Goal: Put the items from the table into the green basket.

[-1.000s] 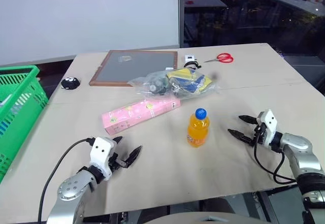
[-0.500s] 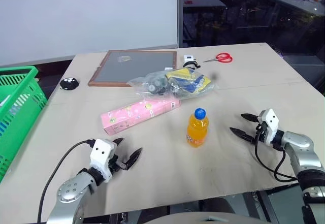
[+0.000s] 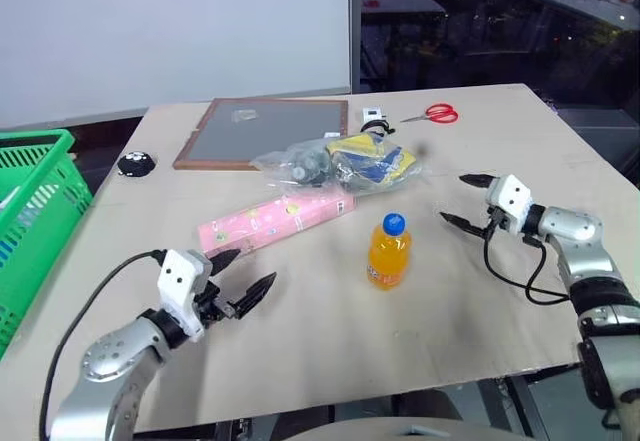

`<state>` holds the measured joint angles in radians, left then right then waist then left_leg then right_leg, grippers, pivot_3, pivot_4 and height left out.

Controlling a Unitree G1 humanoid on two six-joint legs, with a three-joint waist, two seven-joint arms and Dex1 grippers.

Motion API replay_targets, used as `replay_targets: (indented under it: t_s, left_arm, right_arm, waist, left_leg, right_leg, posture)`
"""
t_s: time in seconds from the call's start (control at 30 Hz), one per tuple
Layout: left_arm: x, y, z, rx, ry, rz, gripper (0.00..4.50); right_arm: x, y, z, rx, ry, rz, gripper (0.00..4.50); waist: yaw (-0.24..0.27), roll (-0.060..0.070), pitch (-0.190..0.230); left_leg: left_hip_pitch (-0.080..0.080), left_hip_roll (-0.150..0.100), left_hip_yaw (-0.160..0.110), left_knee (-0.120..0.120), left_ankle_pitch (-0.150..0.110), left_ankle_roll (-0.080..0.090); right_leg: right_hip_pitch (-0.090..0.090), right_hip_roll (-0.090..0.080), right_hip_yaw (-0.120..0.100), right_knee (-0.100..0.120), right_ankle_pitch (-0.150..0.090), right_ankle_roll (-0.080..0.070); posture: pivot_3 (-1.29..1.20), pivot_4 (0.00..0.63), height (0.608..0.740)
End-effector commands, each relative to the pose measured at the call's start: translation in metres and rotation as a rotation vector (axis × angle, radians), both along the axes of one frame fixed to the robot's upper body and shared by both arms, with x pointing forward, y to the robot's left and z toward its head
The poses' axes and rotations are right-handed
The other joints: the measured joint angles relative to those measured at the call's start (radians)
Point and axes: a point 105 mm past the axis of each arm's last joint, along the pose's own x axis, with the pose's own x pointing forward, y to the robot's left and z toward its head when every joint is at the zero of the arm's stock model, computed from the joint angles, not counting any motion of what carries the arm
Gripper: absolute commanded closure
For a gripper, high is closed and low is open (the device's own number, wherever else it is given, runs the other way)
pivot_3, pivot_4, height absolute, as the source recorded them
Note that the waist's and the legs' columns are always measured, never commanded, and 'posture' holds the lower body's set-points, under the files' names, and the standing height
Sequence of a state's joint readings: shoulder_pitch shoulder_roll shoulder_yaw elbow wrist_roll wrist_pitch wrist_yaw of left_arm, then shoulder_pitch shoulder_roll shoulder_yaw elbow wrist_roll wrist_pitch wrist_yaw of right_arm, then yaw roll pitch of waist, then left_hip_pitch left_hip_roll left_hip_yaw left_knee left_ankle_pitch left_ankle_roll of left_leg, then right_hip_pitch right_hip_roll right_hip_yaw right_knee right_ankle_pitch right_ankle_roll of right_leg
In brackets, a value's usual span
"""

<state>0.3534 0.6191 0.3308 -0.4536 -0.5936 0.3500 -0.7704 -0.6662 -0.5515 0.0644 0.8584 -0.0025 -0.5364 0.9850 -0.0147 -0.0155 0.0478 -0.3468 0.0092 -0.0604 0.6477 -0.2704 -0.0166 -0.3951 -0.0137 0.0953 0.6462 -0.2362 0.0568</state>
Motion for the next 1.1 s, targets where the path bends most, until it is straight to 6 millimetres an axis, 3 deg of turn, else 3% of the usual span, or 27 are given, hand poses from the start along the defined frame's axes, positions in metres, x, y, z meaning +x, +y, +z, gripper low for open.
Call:
replay_targets:
  t_s: [0.03, 0.27, 0.57, 0.7, 0.8, 0.93, 1.1]
  left_arm:
    - [-0.003, -0.008, 0.040, -0.026, -0.089, -0.093, 0.02]
    - [0.001, -0.005, 0.068, 0.047, -0.154, -0.088, 0.02]
    - [0.001, -0.013, 0.073, 0.057, -0.170, -0.064, 0.02]
    - [0.001, -0.014, 0.074, 0.051, -0.180, -0.049, 0.00]
    - [0.002, -0.013, 0.076, 0.052, -0.188, -0.041, 0.00]
    - [0.002, -0.013, 0.076, 0.056, -0.192, -0.038, 0.00]
    - [0.006, -0.013, 0.078, 0.051, -0.205, -0.039, 0.00]
  right_arm:
    - [0.017, 0.011, 0.019, -0.062, -0.080, 0.017, 0.00]
    - [0.040, 0.048, 0.031, -0.211, -0.131, 0.078, 0.00]
    - [0.055, 0.082, 0.038, -0.302, -0.179, 0.066, 0.00]
    - [0.058, 0.086, 0.036, -0.315, -0.178, 0.050, 1.13]
    - [0.059, 0.087, 0.036, -0.322, -0.177, 0.043, 2.78]
    - [0.060, 0.088, 0.037, -0.298, -0.169, 0.033, 4.40]
    - [0.068, 0.083, 0.062, -0.158, -0.205, -0.046, 4.40]
  waist:
    - [0.000, 0.000, 0.000]
    - [0.003, 0.001, 0.002]
    - [0.016, 0.002, 0.003]
    - [0.031, 0.002, 0.003]
    - [0.034, 0.002, 0.003]
    - [0.034, 0.002, 0.003]
    - [0.032, 0.002, 0.003]
  left_leg:
    - [0.000, 0.000, 0.000, 0.000, 0.000, 0.000]
    - [0.000, -0.001, -0.001, -0.001, 0.000, 0.000]
    - [0.000, -0.001, -0.003, -0.004, 0.000, 0.000]
    - [0.000, -0.001, -0.003, -0.005, 0.000, 0.000]
    - [0.001, -0.001, -0.003, -0.005, 0.000, 0.000]
    - [0.001, -0.001, -0.003, -0.005, 0.000, 0.000]
    - [0.001, -0.001, -0.003, -0.005, 0.000, 0.000]
  right_leg:
    - [0.000, 0.000, 0.000, 0.000, 0.000, -0.001]
    - [0.000, 0.000, 0.000, 0.000, 0.002, -0.004]
    - [-0.001, 0.000, -0.001, 0.000, 0.003, -0.005]
    - [-0.001, 0.000, -0.001, 0.000, 0.002, -0.005]
    - [-0.001, 0.000, -0.001, 0.000, 0.002, -0.005]
    - [-0.001, 0.000, -0.001, 0.000, 0.002, -0.005]
    - [-0.001, 0.000, -0.001, 0.000, 0.002, -0.005]
  posture:
    - [0.14, 0.000, 0.740]
    - [0.18, 0.000, 0.740]
    - [0.23, 0.000, 0.740]
    - [0.24, 0.000, 0.740]
    - [0.24, 0.000, 0.740]
    - [0.24, 0.000, 0.740]
    - [0.22, 0.000, 0.740]
